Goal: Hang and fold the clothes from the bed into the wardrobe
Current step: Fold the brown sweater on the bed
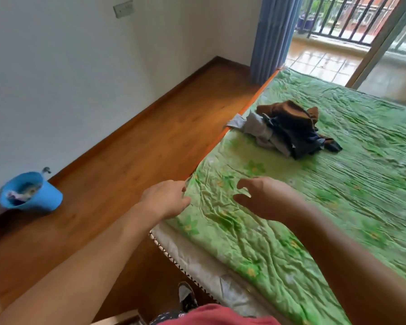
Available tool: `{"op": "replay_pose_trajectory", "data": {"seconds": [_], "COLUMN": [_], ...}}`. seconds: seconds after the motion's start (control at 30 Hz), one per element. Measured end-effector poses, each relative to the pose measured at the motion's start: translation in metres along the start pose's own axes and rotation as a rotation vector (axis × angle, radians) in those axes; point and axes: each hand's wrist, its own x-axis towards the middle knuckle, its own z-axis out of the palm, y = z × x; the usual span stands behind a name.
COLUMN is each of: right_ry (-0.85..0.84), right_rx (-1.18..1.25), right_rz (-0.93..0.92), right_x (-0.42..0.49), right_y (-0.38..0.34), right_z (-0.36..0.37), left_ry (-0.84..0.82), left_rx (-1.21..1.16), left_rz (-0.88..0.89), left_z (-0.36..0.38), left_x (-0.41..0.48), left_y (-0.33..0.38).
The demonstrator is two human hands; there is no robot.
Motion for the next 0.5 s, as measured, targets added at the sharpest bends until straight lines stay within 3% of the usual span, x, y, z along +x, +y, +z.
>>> {"op": "replay_pose_trajectory", "data": {"seconds": [0.5], "right_ry": [-0.013], "right_rx": [0.005], "right_rz": [-0.069], "right_x": [0.133], "right_y": [-0.079], "right_z": [-0.011], "left_ry": [-0.006], "left_rx": [0.006], "left_rz": [-0.072], "left_z": [-0.047], "left_x": [0.063], "left_y": [-0.122]}}
